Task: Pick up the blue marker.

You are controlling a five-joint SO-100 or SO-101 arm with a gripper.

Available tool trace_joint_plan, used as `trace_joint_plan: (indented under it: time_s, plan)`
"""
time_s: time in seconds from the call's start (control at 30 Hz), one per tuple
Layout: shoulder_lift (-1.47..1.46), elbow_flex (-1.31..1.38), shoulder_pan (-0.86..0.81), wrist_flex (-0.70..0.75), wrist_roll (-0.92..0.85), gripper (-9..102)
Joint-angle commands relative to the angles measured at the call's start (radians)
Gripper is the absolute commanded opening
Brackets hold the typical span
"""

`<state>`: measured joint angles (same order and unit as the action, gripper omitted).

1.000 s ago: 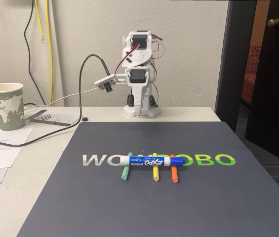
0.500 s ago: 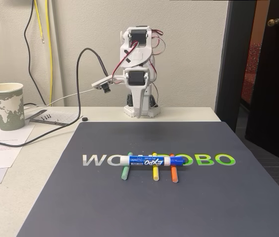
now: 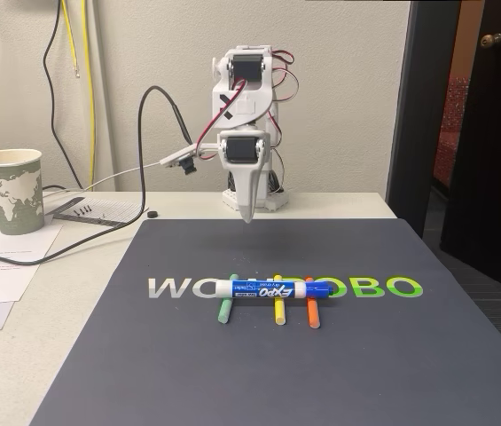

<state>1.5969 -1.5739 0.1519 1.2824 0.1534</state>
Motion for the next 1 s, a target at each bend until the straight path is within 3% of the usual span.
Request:
trace_joint_plan:
  time_s: [0.0,0.97]
  plan:
    - [-0.028,0.078,0.005,0.012,0.011,0]
    - [-0.313,0.453,0.054,0.123,0.143,0]
